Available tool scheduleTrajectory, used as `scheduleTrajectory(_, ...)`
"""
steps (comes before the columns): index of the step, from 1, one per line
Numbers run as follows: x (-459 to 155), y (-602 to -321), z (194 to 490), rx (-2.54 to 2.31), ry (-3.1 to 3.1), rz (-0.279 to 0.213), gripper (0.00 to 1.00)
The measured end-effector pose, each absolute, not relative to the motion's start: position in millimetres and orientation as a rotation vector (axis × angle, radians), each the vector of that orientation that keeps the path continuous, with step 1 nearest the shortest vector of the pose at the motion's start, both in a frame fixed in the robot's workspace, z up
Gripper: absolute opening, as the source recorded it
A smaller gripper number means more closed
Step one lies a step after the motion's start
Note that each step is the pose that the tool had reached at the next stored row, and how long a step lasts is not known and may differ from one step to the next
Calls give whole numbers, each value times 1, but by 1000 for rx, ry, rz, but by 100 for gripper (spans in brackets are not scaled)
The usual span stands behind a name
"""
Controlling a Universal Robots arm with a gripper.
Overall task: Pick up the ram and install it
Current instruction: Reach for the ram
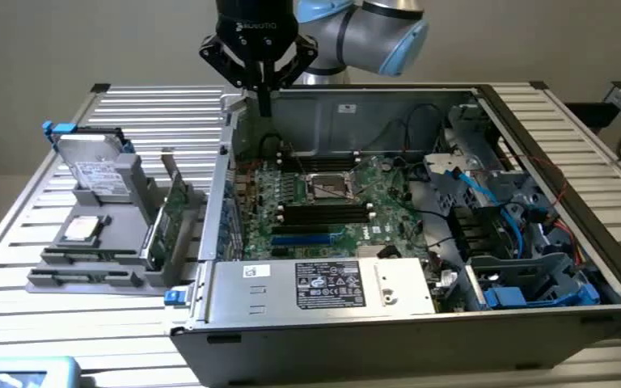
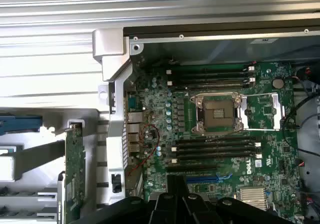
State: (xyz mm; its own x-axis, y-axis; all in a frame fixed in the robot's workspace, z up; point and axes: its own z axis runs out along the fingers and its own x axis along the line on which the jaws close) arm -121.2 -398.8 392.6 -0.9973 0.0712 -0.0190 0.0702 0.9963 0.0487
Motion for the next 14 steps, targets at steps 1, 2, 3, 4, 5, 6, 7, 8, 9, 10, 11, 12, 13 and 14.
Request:
scheduleTrajectory(1, -121, -399, 393, 110, 3118, 75, 11)
scheduleTrajectory(2, -121, -399, 393, 110, 3118, 75, 11)
scheduleTrajectory(3, -121, -399, 393, 110, 3118, 75, 11)
scheduleTrajectory(4, -121, -399, 393, 110, 3118, 75, 11)
scheduleTrajectory(5, -121, -399, 393, 110, 3118, 75, 11)
scheduleTrajectory(6, -121, -399, 393, 110, 3118, 75, 11)
scheduleTrajectory(7, -121, -399, 393, 110, 3118, 75, 11)
scheduleTrajectory(8, -121, -399, 393, 110, 3118, 75, 11)
scheduleTrajectory(9, -121, -399, 393, 110, 3118, 75, 11)
scheduleTrajectory(10, -122, -399, 393, 111, 3118, 75, 11)
scheduleTrajectory(11, -122, -399, 393, 110, 3118, 75, 11)
scheduleTrajectory(12, -122, -400, 393, 110, 3118, 75, 11)
scheduleTrajectory(13, -122, -400, 393, 110, 3118, 75, 11)
scheduleTrajectory(14, -122, -401, 392, 111, 3118, 75, 11)
